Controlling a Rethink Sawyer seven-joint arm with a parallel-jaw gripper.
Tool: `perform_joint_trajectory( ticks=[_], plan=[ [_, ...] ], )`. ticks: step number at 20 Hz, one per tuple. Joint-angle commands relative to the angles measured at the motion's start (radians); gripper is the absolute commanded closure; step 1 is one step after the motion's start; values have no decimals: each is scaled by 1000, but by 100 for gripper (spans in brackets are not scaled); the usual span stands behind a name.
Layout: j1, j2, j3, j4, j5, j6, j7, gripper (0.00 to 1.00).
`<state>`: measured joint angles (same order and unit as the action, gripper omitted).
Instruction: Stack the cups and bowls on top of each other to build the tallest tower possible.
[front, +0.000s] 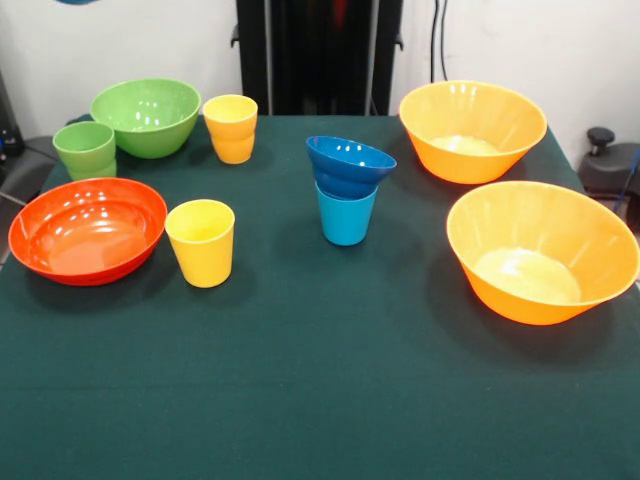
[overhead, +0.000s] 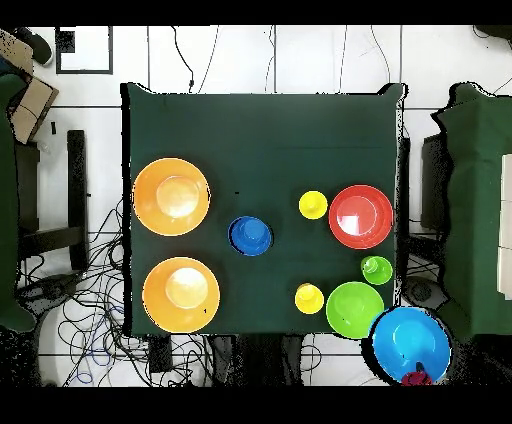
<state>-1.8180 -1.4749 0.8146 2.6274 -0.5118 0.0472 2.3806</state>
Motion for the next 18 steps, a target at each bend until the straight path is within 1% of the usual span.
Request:
perform_joint_trajectory(
  ticks=[1,2,3,5,6,9,10,18],
  plan=[
    [-17,133,117,-108,75,634,-388,100],
    [-6,177,103,-153,37,662,-367,100],
    [-5,183,104,-156,34,664,-361,100],
    [8,233,89,-198,-9,677,-334,100],
    [15,269,74,-228,-42,690,-321,100],
    [15,277,76,-229,-46,684,-311,100],
    [22,295,71,-254,-56,699,-307,100],
    [38,356,57,-308,-99,715,-274,100]
  ],
)
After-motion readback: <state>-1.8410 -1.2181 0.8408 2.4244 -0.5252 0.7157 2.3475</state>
